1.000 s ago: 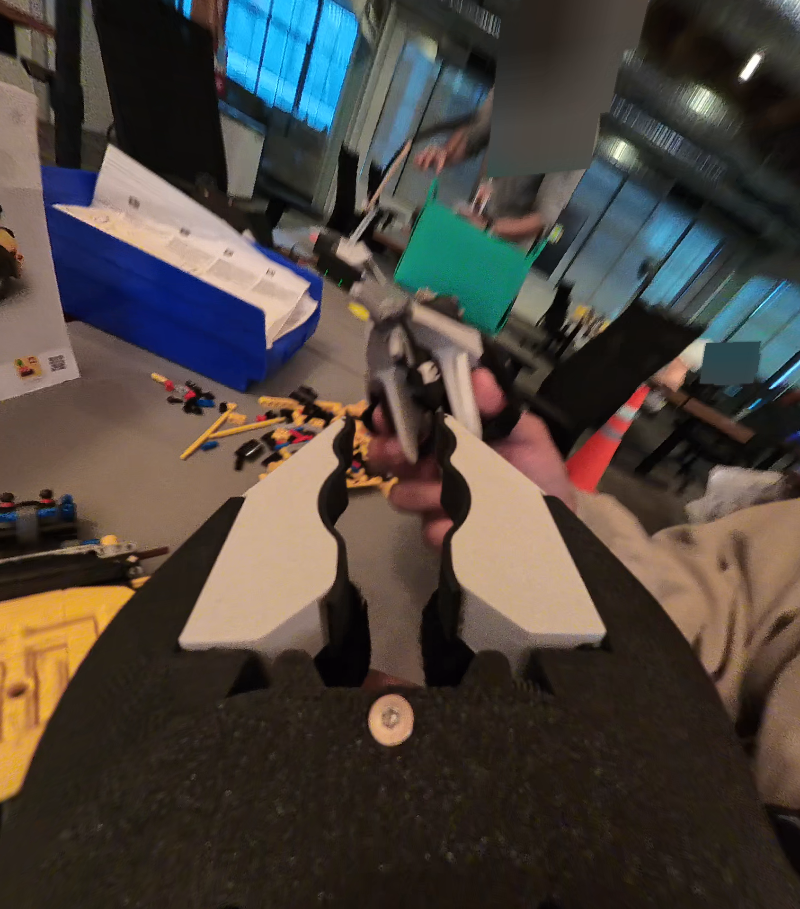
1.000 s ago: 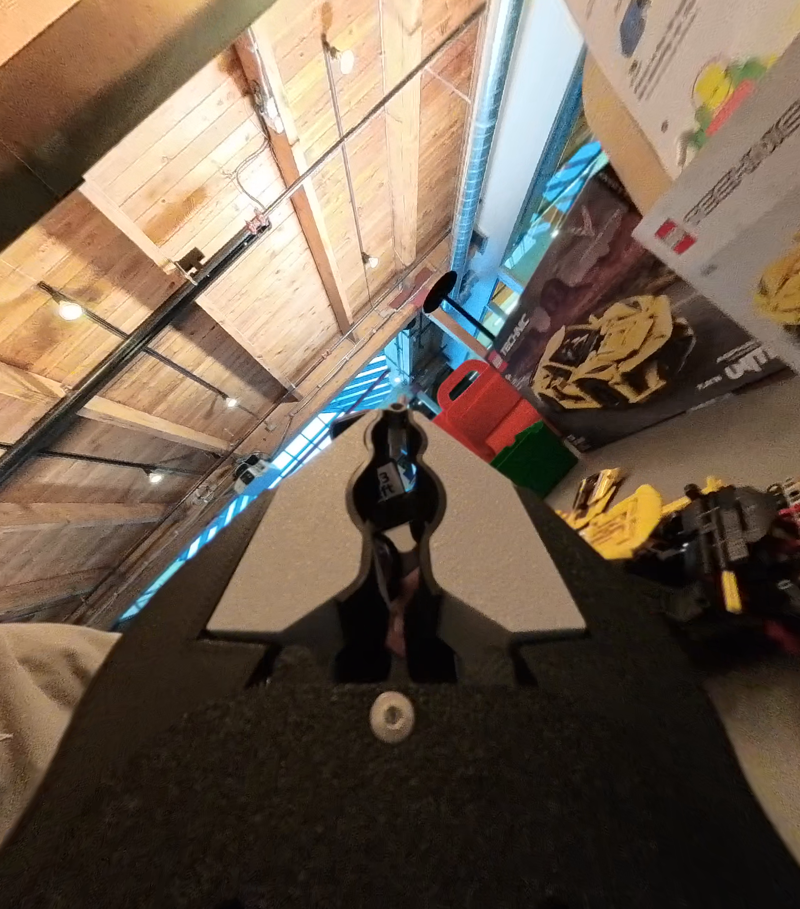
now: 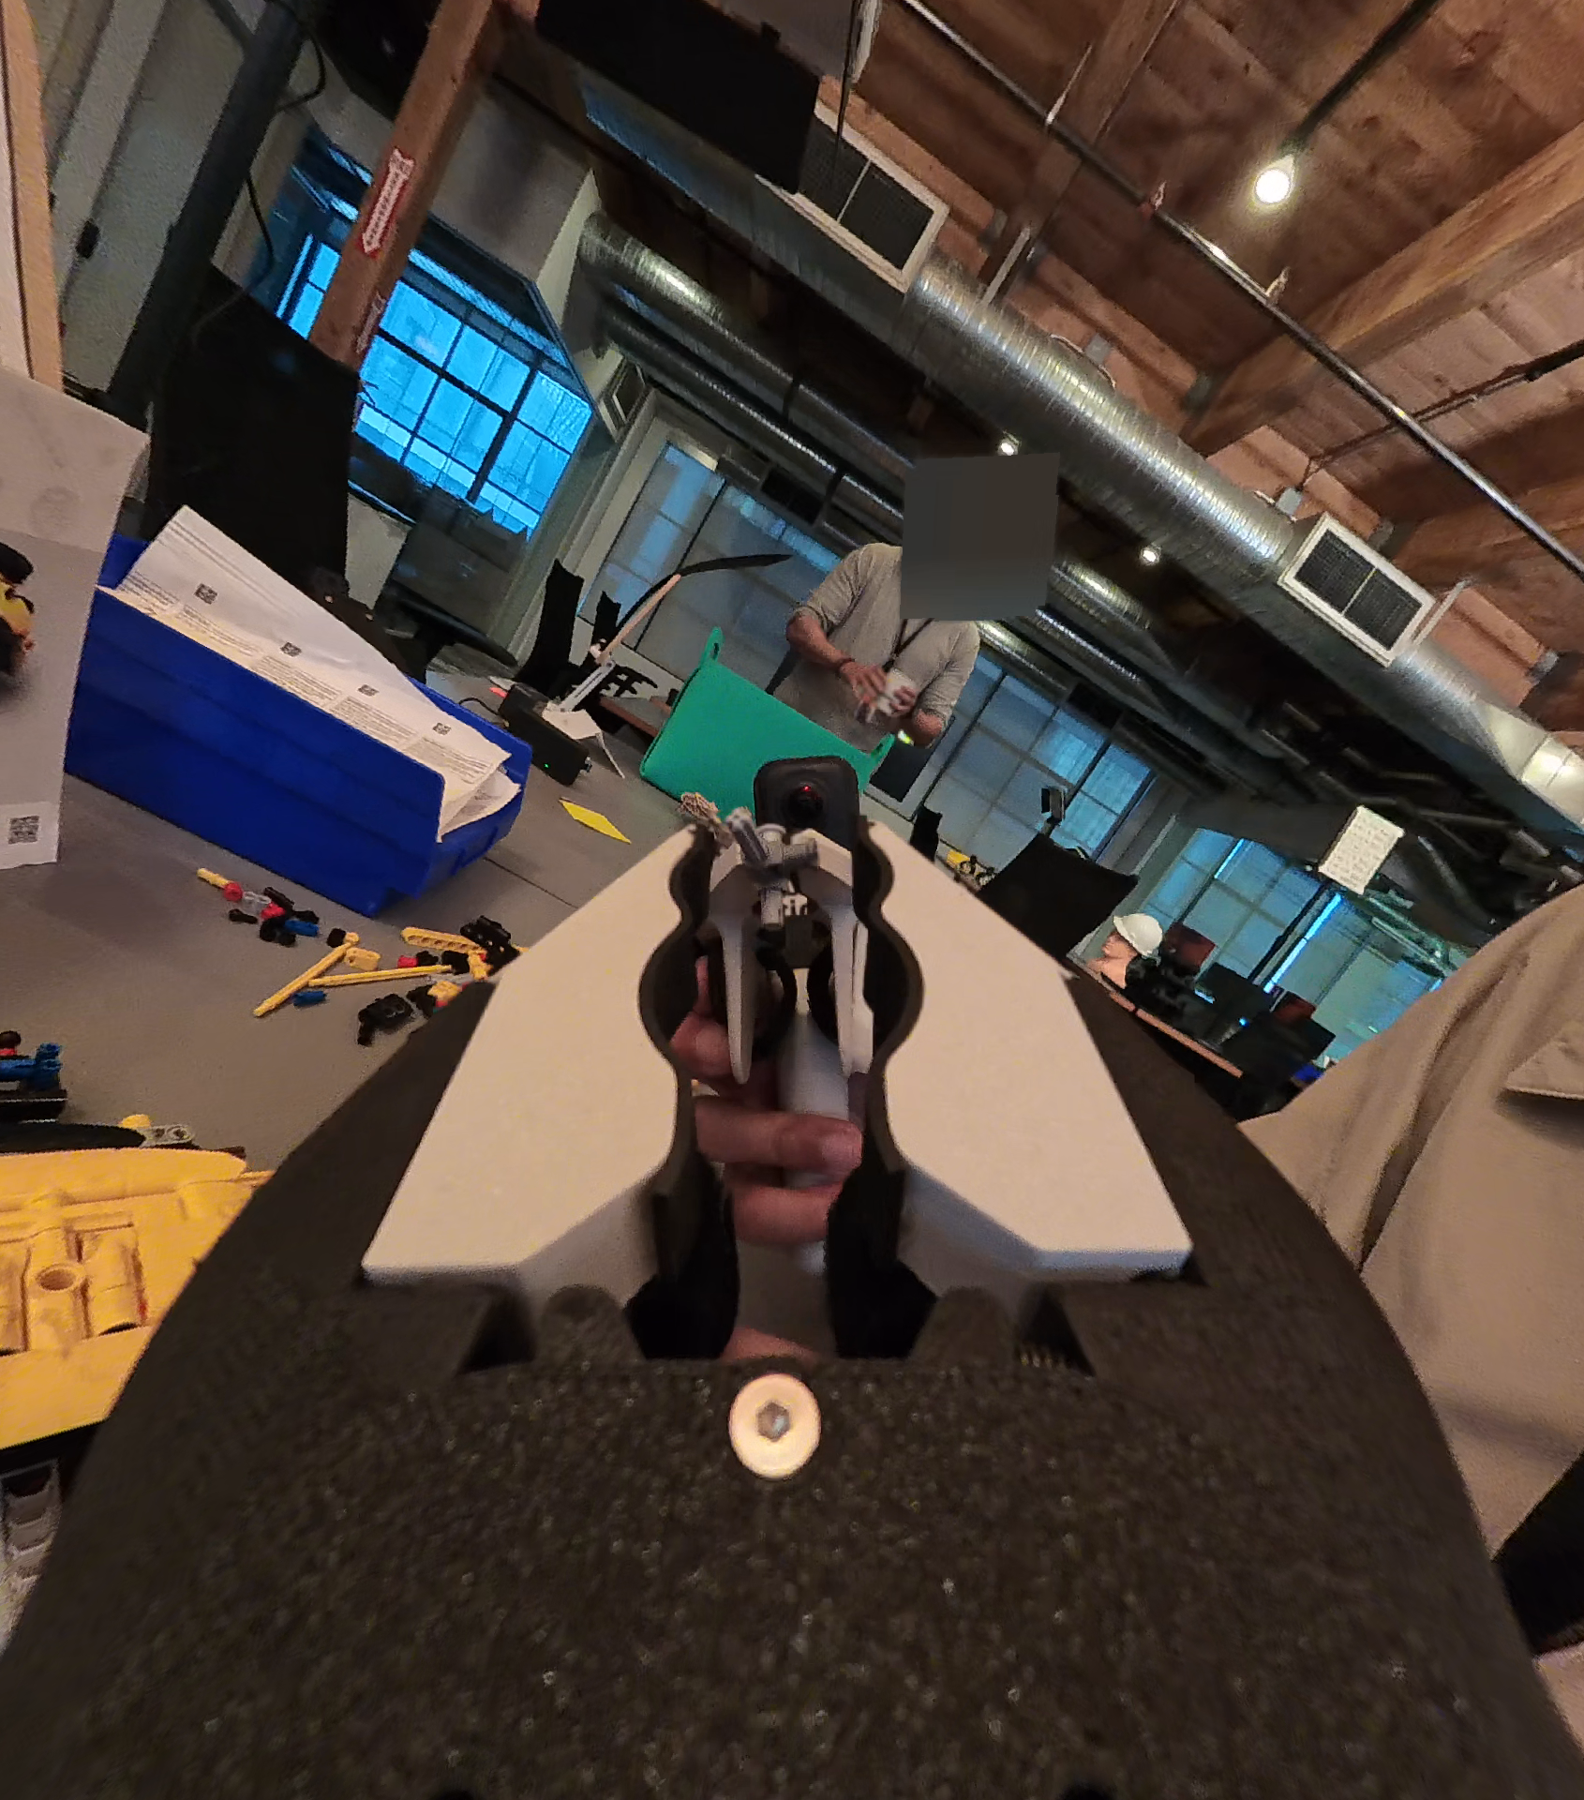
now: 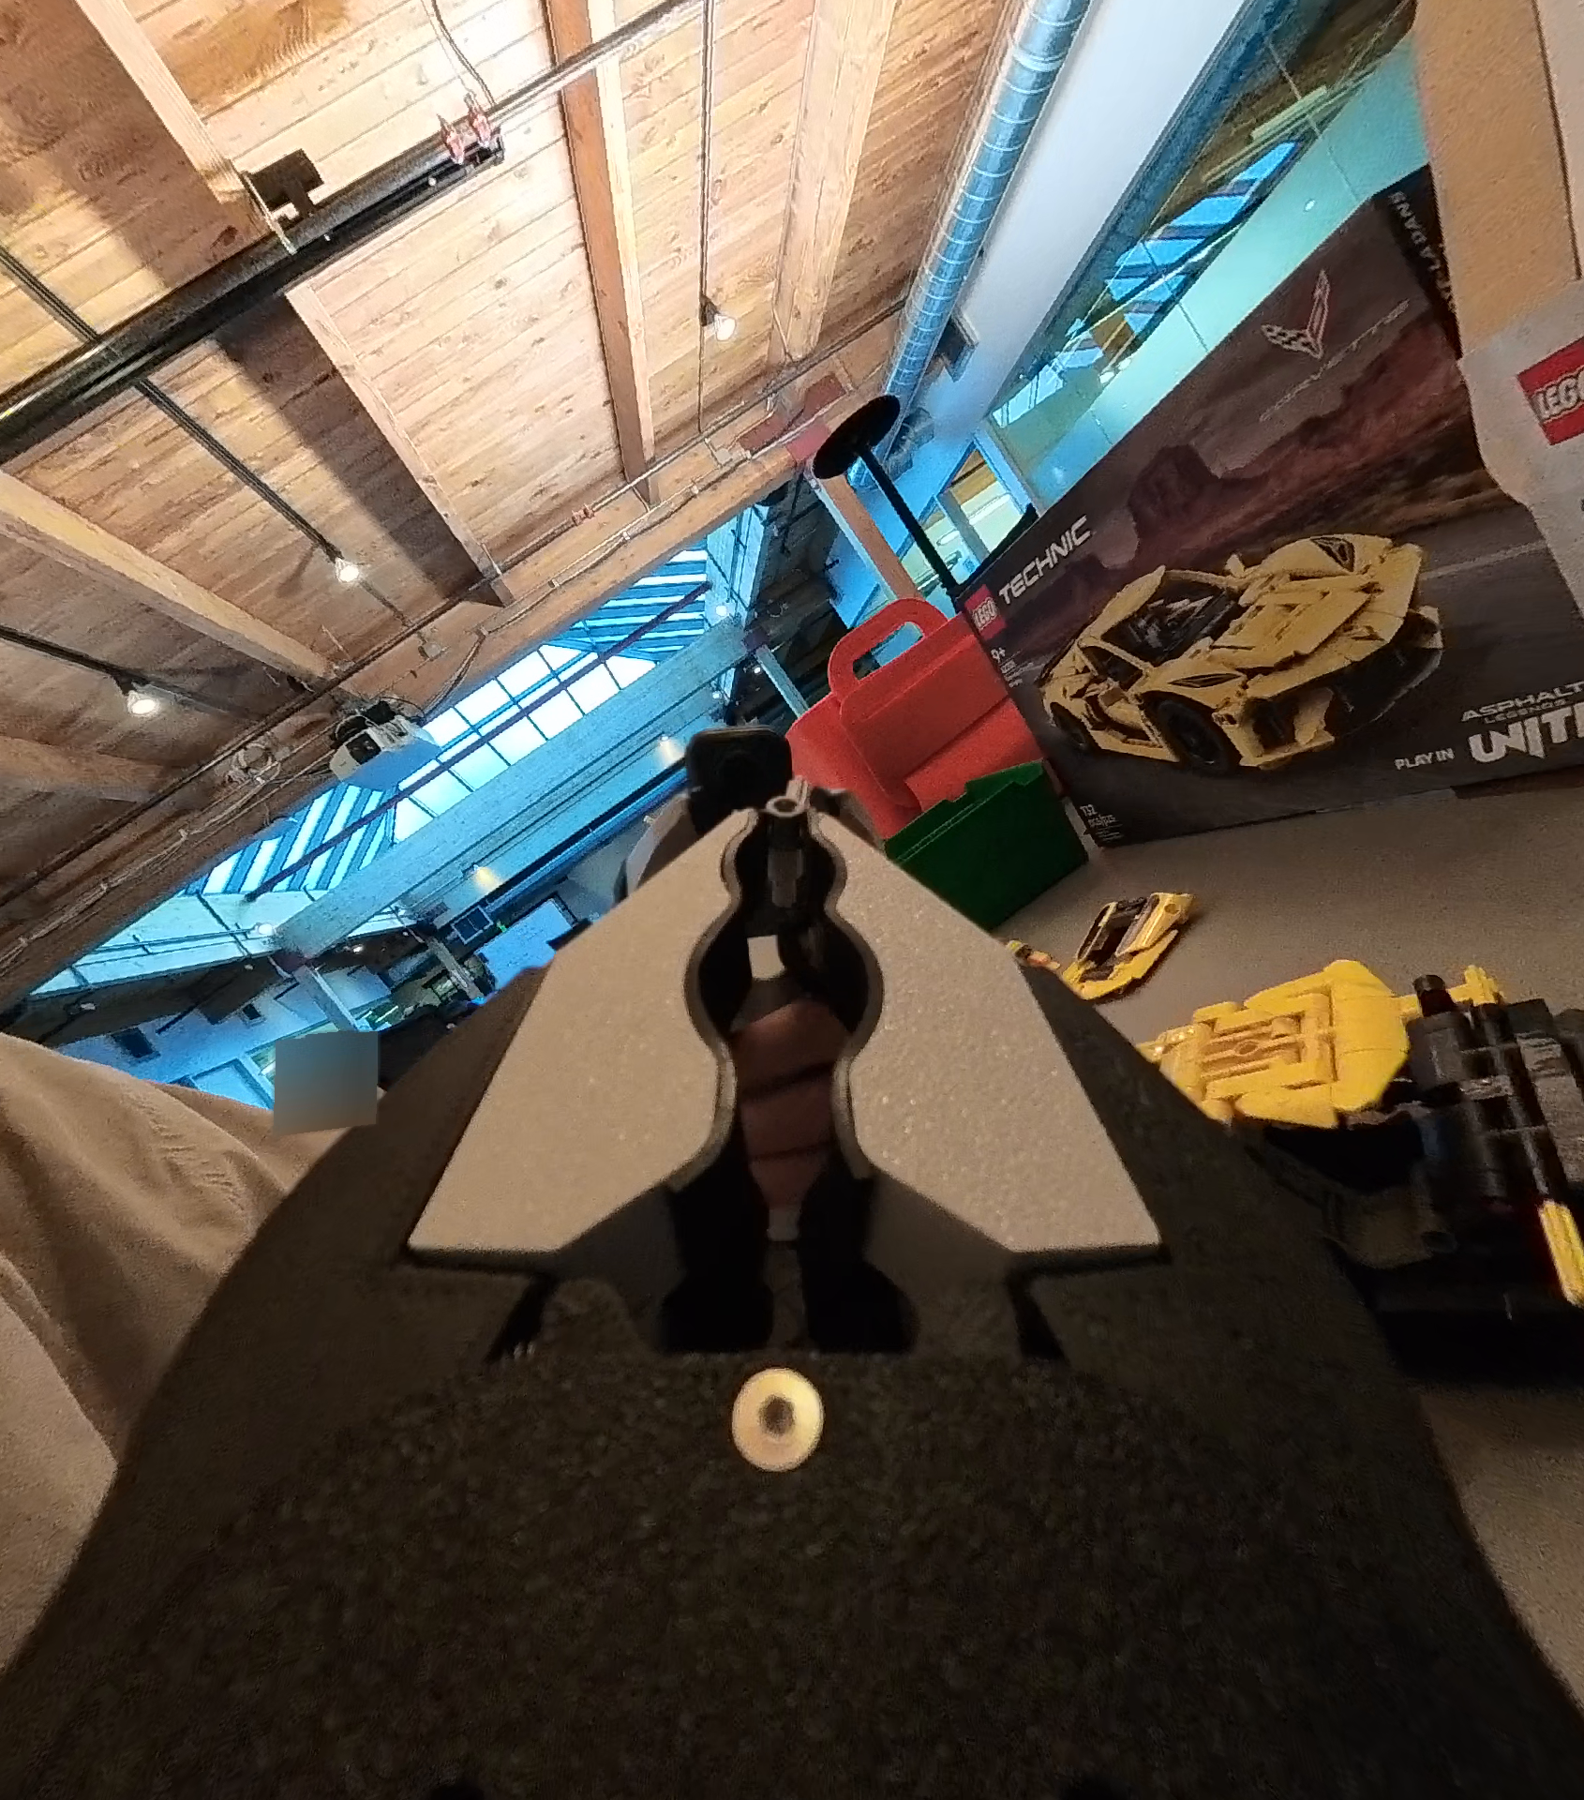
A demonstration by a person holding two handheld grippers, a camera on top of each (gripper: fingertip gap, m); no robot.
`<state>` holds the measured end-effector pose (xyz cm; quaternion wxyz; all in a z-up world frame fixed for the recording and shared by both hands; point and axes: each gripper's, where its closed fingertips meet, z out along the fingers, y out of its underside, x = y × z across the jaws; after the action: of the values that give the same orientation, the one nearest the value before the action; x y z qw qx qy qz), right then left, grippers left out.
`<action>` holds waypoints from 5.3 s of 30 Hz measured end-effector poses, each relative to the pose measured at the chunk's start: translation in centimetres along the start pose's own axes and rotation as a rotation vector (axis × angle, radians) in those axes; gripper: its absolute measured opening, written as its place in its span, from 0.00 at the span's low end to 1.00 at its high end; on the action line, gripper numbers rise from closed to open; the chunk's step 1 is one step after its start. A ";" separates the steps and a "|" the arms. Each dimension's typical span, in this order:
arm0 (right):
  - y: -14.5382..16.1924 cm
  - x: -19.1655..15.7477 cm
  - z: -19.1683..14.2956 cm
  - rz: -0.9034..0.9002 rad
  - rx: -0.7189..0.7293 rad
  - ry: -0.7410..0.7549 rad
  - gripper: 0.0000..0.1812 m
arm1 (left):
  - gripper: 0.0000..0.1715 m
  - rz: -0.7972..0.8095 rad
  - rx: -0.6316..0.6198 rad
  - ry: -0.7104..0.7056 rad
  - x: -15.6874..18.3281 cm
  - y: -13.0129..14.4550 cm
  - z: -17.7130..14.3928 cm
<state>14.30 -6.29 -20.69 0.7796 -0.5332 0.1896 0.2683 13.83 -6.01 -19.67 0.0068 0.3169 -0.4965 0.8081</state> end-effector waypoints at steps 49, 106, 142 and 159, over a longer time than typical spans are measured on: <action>-2.5 1.0 -2.7 0.099 0.017 -0.051 0.02 | 0.15 0.237 -0.142 -0.179 -1.9 3.2 0.9; -2.3 1.4 -3.1 -0.198 -0.088 0.140 0.02 | 0.03 0.620 -0.384 -0.452 -4.9 5.1 -0.1; -3.7 12.0 -26.8 0.138 -0.481 0.650 0.03 | 0.11 0.312 -1.016 -0.284 -11.3 18.7 17.9; -1.8 6.4 -16.5 0.239 -0.493 0.262 0.03 | 0.02 0.904 -0.930 -0.217 -6.1 15.0 13.0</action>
<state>20.31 -20.83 -29.04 0.5584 -0.7105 0.2790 0.3250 20.40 -22.25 -30.83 -0.2473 0.1206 -0.8761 0.3960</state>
